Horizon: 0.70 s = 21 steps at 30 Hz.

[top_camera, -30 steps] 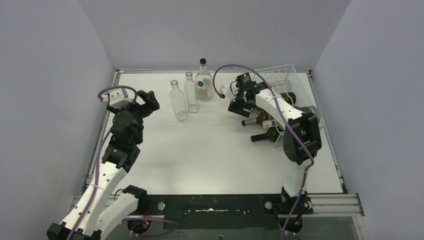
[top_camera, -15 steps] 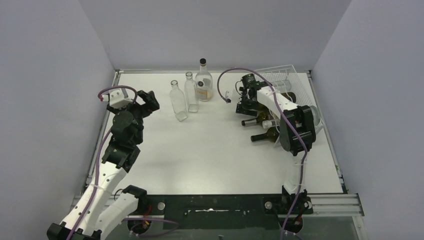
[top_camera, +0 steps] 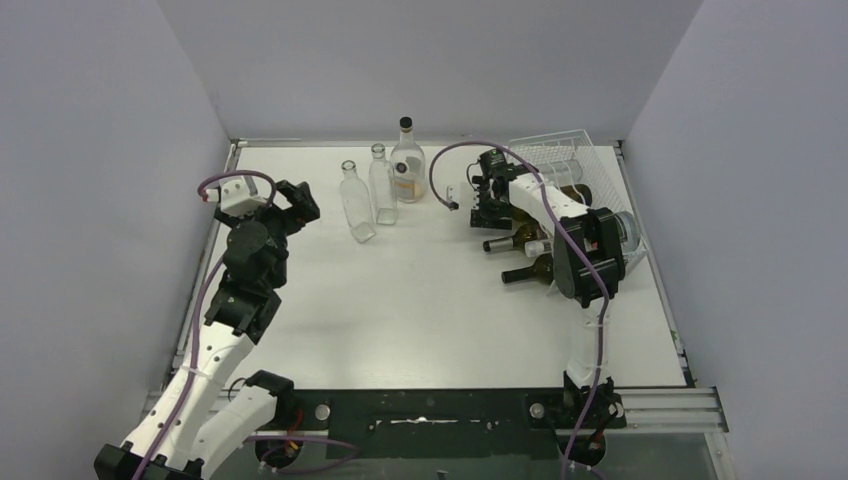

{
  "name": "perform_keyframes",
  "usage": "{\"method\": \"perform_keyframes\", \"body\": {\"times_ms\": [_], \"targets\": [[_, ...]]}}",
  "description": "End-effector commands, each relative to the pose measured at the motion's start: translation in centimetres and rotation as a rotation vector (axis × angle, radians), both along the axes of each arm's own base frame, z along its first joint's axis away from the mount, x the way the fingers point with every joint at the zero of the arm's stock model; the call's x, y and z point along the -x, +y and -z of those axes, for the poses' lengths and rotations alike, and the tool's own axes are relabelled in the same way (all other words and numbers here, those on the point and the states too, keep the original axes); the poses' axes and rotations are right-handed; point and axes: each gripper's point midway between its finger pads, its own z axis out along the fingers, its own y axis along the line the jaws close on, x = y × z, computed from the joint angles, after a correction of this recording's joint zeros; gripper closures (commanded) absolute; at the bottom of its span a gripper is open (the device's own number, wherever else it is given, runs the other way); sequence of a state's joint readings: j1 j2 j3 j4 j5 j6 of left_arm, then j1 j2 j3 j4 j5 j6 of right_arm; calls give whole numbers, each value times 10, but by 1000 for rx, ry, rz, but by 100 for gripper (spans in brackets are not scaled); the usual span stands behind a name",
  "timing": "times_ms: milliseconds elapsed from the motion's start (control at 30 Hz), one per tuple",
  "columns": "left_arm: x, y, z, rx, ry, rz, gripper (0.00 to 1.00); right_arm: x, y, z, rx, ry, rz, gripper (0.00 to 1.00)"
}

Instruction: Take the wine bottle off the wine rack

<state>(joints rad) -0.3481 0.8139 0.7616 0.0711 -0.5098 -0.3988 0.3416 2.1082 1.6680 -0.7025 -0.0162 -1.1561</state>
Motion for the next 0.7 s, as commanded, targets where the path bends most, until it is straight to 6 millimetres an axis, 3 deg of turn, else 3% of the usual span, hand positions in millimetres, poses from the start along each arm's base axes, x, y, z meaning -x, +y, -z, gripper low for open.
{"method": "perform_keyframes", "body": {"times_ms": [0, 300, 667], "targets": [[-1, -3, -20, 9, -66, 15, 9, -17, 4, -16, 9, -66, -41, 29], [-1, -4, -20, 10, -68, 23, 9, -17, 5, -10, 16, -61, -81, 37], [-3, -6, -18, 12, -62, 29, 9, -15, 8, 8, 12, -30, -108, 38]]}}
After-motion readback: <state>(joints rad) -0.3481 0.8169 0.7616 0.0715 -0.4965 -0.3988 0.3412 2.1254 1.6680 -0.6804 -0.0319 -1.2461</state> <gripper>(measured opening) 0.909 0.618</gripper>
